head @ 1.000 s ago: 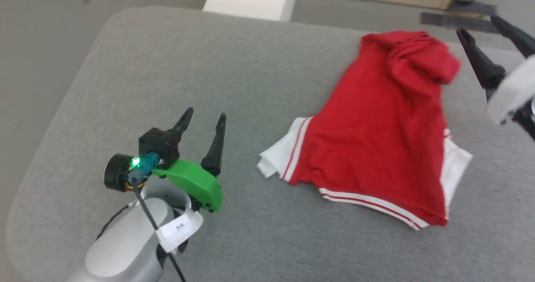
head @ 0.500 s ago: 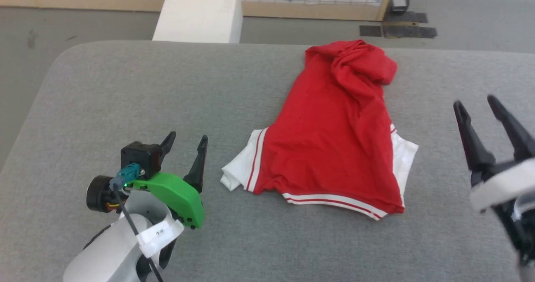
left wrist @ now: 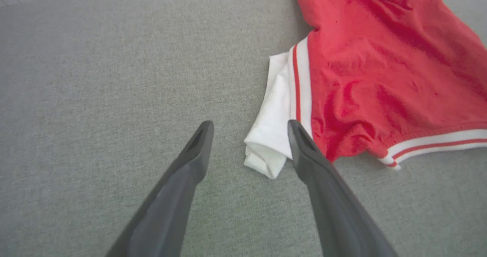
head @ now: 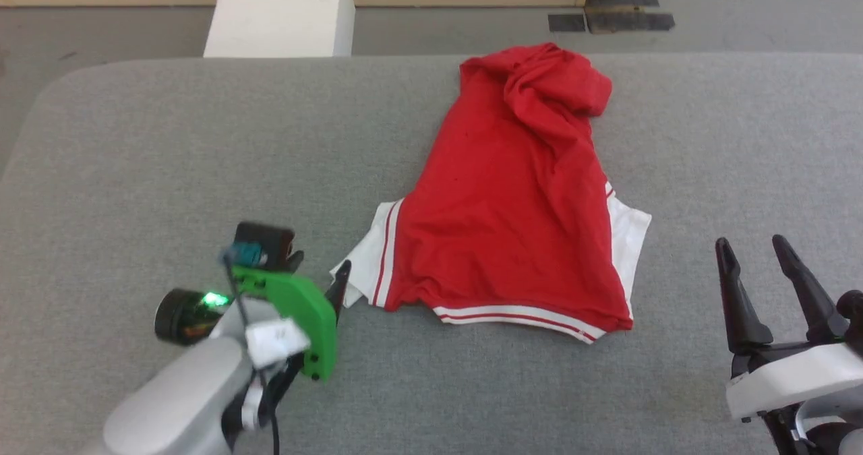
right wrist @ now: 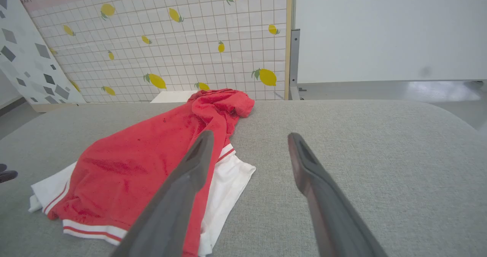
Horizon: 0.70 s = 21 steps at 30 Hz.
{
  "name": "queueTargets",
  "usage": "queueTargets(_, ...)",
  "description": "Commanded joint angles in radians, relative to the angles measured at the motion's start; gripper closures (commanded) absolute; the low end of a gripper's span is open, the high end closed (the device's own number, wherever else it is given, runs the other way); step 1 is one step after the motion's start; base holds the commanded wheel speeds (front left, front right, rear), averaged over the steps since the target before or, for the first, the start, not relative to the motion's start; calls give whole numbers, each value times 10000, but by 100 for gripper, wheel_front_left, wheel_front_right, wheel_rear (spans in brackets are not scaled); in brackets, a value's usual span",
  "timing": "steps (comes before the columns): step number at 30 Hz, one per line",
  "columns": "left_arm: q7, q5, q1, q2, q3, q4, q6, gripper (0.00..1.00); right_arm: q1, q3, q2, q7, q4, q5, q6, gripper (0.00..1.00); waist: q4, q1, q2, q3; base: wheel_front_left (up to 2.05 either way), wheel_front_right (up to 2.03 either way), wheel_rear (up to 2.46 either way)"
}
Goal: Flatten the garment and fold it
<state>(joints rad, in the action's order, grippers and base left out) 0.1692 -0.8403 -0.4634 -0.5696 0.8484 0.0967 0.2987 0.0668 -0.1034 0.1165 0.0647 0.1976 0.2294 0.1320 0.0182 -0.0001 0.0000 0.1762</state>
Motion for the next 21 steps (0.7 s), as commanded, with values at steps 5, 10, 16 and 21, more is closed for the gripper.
queueTargets(5,2320,-696,-1256,-16,142,106,-13,0,-41,-95,-19,108,286,-158,-13,0,-389,1,0,660,0,0,0)
queueTargets(10,4212,-833,-1893,-223,525,304,364,0,-136,-120,-52,110,337,-214,-13,0,-585,1,0,1039,0,0,0)
queueTargets(16,5104,-692,-2014,-312,927,422,710,15,-160,-98,-127,55,323,-292,-13,0,-657,1,0,1363,0,0,0)
queueTargets(21,4722,-801,-1736,-220,846,269,672,100,-132,-112,-154,100,229,-373,-13,0,-493,1,0,1330,0,0,0)
